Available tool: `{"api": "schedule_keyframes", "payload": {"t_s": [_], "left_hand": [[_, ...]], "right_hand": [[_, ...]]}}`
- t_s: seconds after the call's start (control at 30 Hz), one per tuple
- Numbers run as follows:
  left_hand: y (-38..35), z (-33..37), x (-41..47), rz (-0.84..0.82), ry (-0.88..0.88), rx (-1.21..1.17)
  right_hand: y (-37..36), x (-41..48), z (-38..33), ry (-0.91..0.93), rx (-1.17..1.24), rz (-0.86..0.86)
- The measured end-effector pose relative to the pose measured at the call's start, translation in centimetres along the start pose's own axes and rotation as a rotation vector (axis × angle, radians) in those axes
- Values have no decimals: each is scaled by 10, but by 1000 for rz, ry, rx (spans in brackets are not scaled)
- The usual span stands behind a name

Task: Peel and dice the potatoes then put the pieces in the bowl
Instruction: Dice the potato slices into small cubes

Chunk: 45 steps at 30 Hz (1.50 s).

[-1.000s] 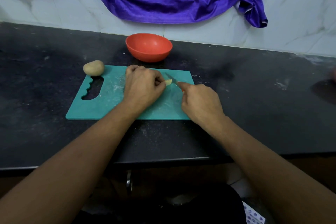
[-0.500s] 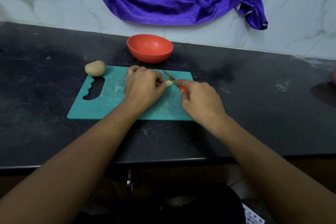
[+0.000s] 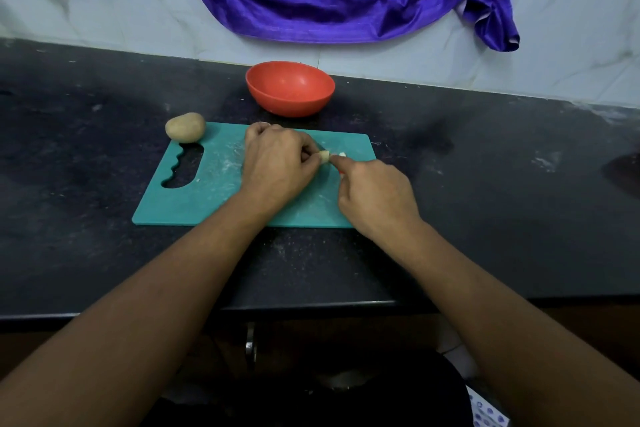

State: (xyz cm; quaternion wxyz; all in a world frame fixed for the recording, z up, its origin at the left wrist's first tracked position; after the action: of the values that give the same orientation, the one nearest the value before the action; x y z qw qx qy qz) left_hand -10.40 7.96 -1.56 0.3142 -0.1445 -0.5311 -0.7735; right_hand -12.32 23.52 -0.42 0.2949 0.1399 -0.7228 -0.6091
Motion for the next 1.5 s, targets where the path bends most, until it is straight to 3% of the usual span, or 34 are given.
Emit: {"api": "schedule_keyframes", "payload": {"t_s": [0.13, 0.33, 0.5, 1.33, 1.5], "left_hand": [[-1, 0, 0, 0, 0, -5], [1, 0, -2, -10, -3, -16], [0, -2, -2, -10, -10, -13], [-5, -6, 0, 32, -31, -70], [-3, -4, -1, 8, -51, -86]], "right_hand": [[2, -9, 9, 5, -43, 6], [0, 1, 28, -131, 117, -5], [17, -3, 18, -79, 200, 61], [4, -17, 1, 23, 36, 15], [6, -9, 12, -53, 75, 11]]}}
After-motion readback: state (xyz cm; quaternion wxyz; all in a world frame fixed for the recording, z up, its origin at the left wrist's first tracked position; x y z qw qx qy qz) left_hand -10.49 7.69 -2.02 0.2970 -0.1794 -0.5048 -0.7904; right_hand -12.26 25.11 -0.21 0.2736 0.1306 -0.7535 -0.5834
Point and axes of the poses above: each hand's wrist, its own x-axis towards the middle knuckle, its own y-axis out of the back of the hand, z = x × y, the point moved 4 cm from there along x, towards the middle knuckle, and after that the axes turned 2 degrees about z, right-handed, at the moved point
